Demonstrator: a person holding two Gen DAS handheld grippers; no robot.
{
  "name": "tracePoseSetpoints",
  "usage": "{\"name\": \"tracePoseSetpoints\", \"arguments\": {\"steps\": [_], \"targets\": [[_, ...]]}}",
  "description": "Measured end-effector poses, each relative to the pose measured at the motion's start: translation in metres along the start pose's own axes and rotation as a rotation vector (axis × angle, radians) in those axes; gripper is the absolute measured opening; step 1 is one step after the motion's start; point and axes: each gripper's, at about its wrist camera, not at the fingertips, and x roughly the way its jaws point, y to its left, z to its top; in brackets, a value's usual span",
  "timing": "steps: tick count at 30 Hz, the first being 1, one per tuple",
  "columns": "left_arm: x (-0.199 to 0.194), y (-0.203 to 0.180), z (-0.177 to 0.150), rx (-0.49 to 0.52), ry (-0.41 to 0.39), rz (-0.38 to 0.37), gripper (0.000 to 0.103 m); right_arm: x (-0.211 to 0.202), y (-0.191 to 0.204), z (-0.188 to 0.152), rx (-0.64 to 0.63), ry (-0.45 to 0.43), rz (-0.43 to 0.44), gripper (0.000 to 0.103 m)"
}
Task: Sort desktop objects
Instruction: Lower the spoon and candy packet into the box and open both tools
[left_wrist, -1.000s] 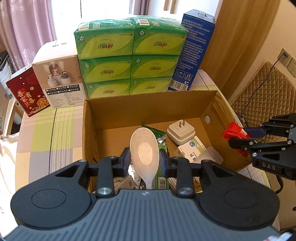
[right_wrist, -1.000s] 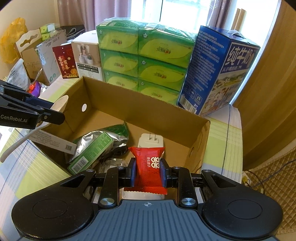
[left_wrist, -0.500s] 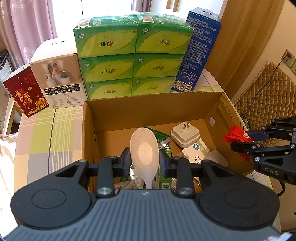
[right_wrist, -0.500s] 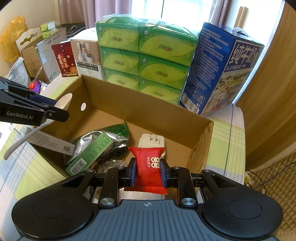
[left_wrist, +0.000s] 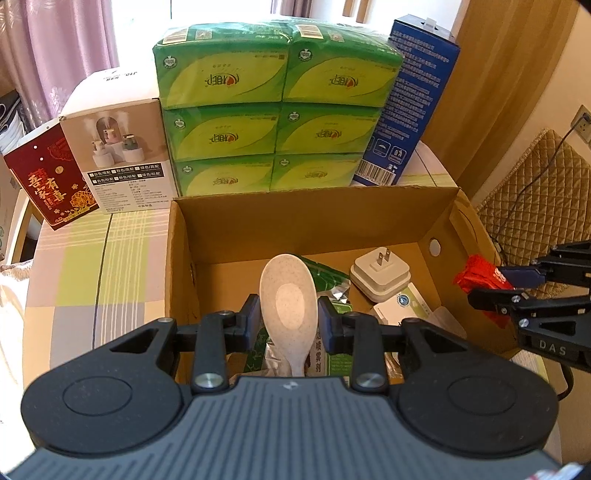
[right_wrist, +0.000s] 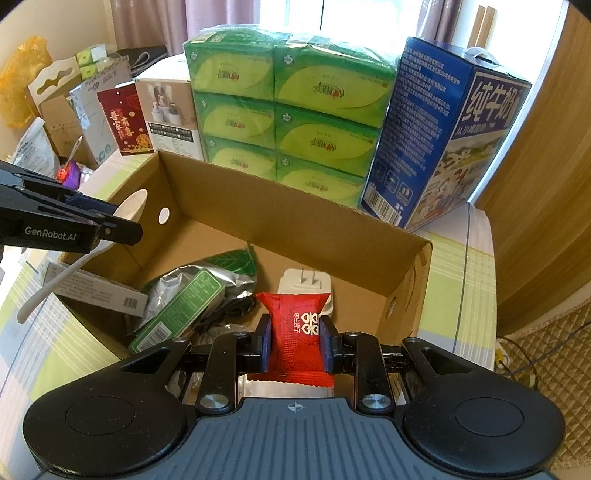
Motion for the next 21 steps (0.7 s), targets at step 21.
{"name": "tracePoseSetpoints", "arguments": {"steps": [21], "targets": [[0.001, 0.016, -0.001, -0.042, -0.034, 0.040, 0.039, 0.014, 0.010, 0.000, 0.007, 0.005, 0.023, 0.023]]}}
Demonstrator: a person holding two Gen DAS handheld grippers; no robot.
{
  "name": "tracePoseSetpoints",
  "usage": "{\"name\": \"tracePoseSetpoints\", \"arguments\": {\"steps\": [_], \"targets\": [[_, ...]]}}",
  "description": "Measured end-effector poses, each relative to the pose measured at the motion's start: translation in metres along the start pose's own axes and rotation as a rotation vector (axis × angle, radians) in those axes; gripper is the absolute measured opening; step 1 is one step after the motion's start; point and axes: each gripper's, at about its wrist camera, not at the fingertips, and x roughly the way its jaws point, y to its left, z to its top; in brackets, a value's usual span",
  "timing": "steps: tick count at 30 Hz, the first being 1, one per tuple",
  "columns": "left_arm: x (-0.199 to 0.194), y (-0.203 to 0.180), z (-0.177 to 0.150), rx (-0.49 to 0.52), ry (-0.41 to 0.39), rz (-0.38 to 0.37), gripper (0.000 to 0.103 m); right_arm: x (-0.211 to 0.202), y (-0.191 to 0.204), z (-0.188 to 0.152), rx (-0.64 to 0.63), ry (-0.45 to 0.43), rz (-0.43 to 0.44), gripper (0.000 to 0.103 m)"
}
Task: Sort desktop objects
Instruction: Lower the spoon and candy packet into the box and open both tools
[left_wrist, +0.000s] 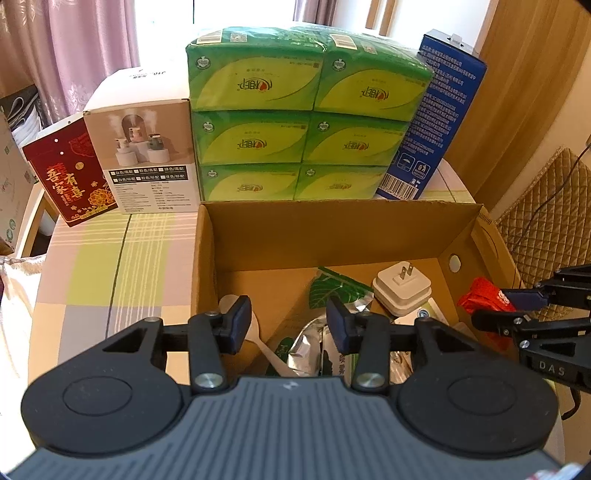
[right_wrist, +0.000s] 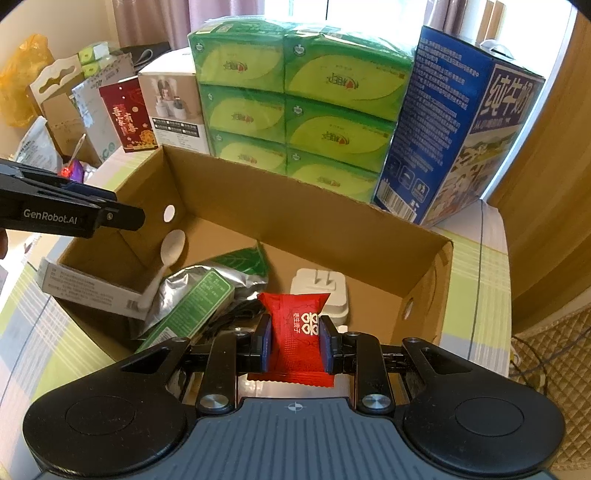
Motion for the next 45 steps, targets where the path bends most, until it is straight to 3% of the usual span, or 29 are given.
{"name": "tracePoseSetpoints", "arguments": {"steps": [9, 11, 12, 20, 30, 34, 37, 41, 45], "targets": [[-0.007, -0.001, -0.003, 0.024, -0.007, -0.004, 0.040, -0.003, 0.004, 0.005, 0.014, -0.044, 0.029, 0.024], [-0.008, -0.001, -0.004, 0.030, -0.008, -0.003, 0.043, -0.003, 0.004, 0.007, 0.016, -0.049, 0.020, 0.054], [-0.009, -0.001, -0.005, 0.032, -0.010, -0.004, 0.045, -0.004, 0.005, 0.007, 0.014, -0.055, 0.014, 0.057], [-0.013, 0.000, -0.011, 0.044, -0.010, 0.001, 0.052, -0.006, 0.012, 0.001, -0.035, -0.052, -0.019, 0.057], [-0.025, 0.001, -0.017, 0.055, -0.035, 0.017, 0.079, -0.017, 0.017, -0.003, -0.060, -0.073, -0.041, 0.060], [-0.035, -0.002, -0.023, 0.057, -0.056, 0.032, 0.094, -0.023, 0.019, -0.008, -0.063, -0.067, -0.041, 0.067], [-0.046, -0.006, -0.028, 0.062, -0.077, 0.052, 0.099, -0.030, 0.021, -0.013, -0.057, -0.063, -0.036, 0.075], [-0.062, -0.011, -0.039, 0.044, -0.089, 0.058, 0.101, -0.040, 0.026, -0.020, -0.061, -0.054, -0.031, 0.087], [-0.077, -0.019, -0.049, 0.051, -0.077, 0.064, 0.101, -0.051, 0.031, -0.026, -0.056, -0.045, -0.031, 0.092]]}}
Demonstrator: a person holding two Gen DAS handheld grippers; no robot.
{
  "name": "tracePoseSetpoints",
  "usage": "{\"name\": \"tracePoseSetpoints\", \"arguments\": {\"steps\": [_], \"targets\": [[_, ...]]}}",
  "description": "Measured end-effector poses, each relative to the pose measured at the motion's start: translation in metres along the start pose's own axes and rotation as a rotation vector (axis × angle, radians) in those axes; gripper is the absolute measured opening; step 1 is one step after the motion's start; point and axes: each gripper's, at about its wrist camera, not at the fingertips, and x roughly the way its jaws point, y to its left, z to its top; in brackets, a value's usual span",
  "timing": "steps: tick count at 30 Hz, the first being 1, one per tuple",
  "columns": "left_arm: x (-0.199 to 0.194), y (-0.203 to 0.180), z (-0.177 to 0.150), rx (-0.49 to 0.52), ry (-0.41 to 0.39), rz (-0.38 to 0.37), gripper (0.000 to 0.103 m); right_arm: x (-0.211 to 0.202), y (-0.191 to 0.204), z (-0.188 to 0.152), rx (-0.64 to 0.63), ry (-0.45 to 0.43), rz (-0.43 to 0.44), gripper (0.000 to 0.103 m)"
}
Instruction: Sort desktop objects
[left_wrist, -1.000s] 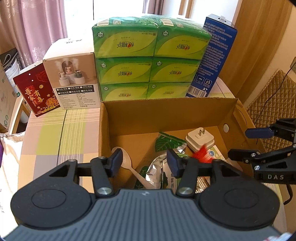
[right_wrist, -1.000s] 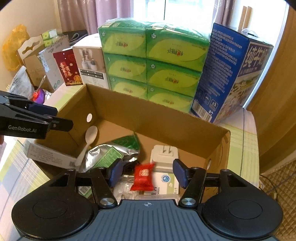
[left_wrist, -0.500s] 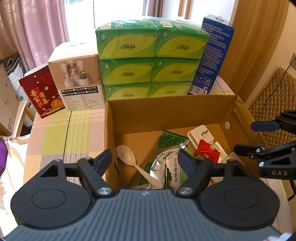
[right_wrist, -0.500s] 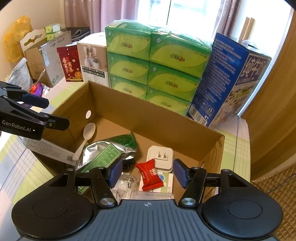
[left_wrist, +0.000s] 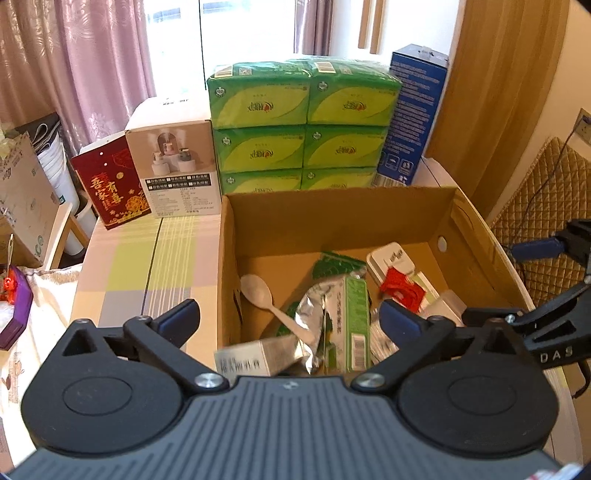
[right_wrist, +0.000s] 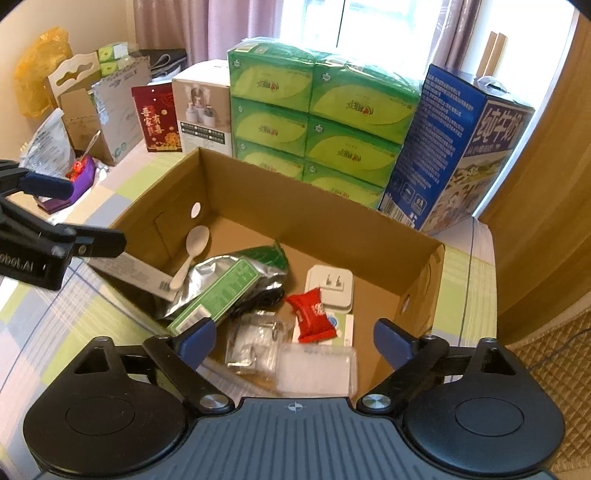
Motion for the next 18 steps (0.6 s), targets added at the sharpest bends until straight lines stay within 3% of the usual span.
{"name": "tracePoseSetpoints", "arguments": {"steps": [9, 18], "targets": [[-0.039, -0.001, -0.011, -0.038, -0.007, 0.005, 0.102, -0.032, 0.012, -0.011, 0.006, 0.002, -0.009, 0.100], [-0.080, -0.008, -0.027, -0.065, -0.042, 0.030, 0.101, -0.067, 0.022, -0.027, 0.032, -0.018, -0.009, 0.101]]}}
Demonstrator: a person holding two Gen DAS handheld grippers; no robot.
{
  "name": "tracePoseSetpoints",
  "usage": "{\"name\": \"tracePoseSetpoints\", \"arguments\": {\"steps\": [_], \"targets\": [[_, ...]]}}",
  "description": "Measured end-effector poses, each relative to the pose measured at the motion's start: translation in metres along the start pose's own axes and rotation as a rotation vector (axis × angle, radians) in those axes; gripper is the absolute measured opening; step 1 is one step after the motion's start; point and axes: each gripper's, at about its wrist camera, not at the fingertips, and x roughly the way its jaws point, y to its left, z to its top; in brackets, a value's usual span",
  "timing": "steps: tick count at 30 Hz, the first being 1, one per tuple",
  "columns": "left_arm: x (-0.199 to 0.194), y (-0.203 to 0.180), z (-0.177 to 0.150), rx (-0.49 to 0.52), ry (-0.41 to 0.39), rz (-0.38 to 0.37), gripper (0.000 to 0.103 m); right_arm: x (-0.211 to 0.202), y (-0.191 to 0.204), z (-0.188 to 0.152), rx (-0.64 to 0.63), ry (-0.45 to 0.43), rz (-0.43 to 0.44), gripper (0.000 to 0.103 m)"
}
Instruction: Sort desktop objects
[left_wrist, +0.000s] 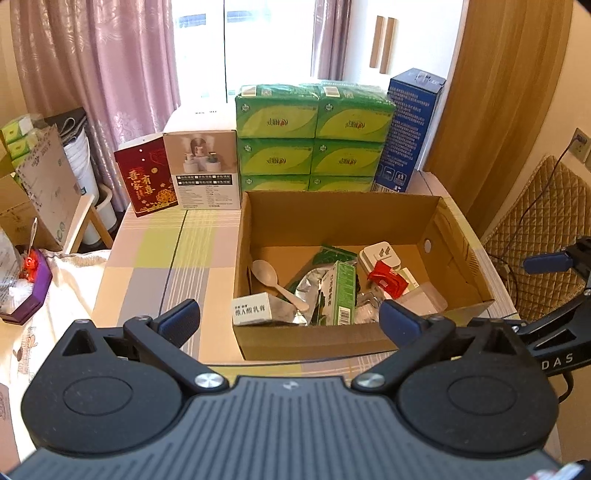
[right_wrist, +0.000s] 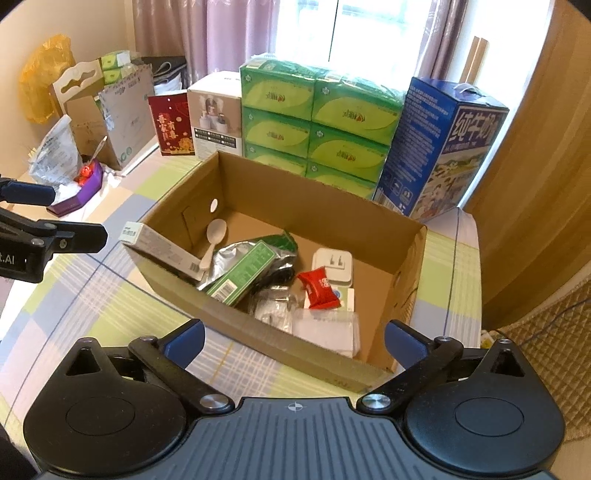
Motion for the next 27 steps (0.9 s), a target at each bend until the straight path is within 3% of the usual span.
{"name": "tracePoseSetpoints", "arguments": {"steps": [14, 27], "targets": [[-0.059, -0.005, -0.033, -0.098, -0.033, -0.035, 0.101, -0.059, 0.013, -0.035, 0.061, -0.057, -0.004, 0.101], [-0.103, -0.015, -0.081, -0.049, -0.096, 0.024, 0.101, -0.108, 0.029, -0.088, 0.143, -0.115, -0.048, 0.101]]}}
